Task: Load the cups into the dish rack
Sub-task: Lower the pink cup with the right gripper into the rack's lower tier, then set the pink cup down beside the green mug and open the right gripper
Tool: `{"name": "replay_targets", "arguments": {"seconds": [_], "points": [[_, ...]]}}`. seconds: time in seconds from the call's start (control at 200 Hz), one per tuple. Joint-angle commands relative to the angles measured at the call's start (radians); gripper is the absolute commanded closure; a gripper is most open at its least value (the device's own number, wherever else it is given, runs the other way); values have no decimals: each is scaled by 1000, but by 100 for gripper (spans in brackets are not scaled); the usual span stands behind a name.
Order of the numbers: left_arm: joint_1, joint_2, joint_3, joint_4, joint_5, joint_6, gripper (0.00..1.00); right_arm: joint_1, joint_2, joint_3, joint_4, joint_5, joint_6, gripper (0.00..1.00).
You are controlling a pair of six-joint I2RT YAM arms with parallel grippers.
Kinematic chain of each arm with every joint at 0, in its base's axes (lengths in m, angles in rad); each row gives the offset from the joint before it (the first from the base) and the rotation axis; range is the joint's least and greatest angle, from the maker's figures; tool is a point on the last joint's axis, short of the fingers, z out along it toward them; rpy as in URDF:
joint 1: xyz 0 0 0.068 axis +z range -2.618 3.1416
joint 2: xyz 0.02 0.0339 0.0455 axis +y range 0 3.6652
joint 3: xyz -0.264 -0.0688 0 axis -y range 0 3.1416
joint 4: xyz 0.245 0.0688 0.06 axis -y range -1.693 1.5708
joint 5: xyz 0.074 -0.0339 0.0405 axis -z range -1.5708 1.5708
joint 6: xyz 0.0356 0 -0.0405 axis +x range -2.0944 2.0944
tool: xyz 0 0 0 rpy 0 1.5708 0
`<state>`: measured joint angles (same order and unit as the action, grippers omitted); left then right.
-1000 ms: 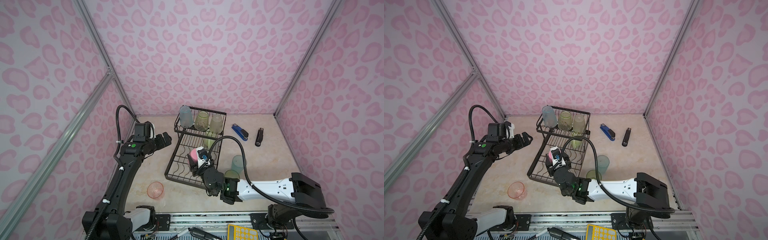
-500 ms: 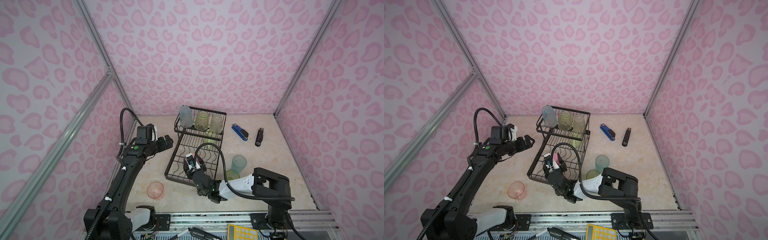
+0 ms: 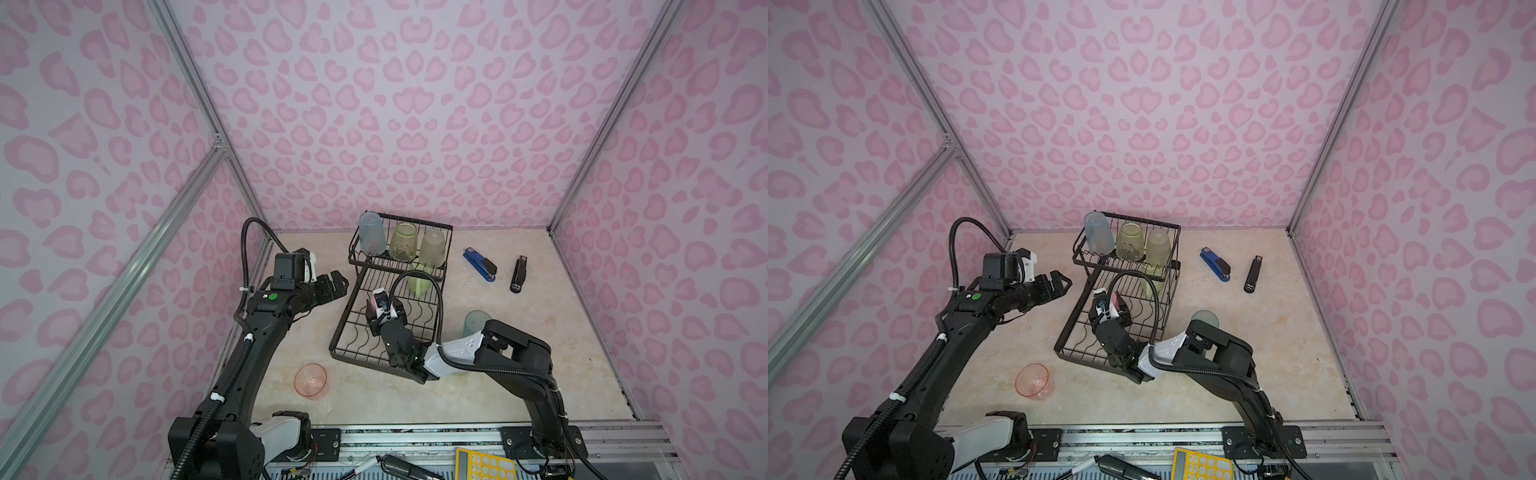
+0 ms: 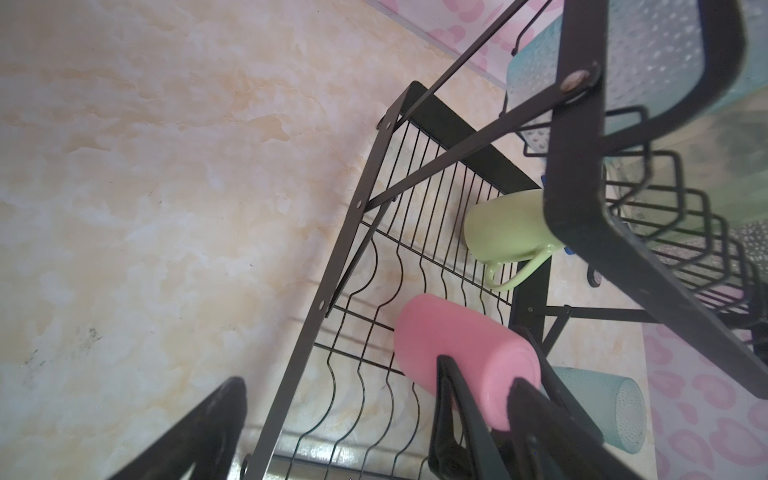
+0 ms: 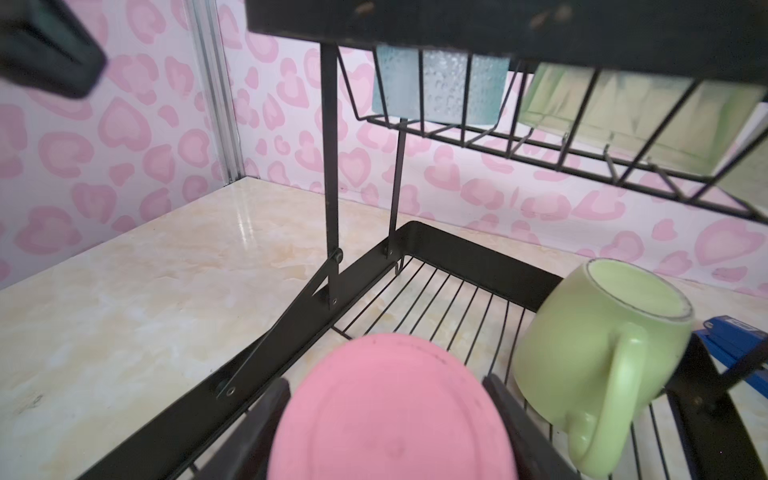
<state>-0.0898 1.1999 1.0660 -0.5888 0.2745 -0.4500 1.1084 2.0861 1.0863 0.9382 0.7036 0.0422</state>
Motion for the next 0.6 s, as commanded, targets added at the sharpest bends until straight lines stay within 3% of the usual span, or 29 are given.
{"name": "replay_targets", "arguments": {"seconds": [0.0, 0.595], "points": [[1, -7, -7, 30, 17, -5, 0, -14, 38, 35, 45, -16, 9, 38], [2, -14, -22, 50, 52, -21, 1, -103, 181, 229, 14, -51, 7, 39]]}}
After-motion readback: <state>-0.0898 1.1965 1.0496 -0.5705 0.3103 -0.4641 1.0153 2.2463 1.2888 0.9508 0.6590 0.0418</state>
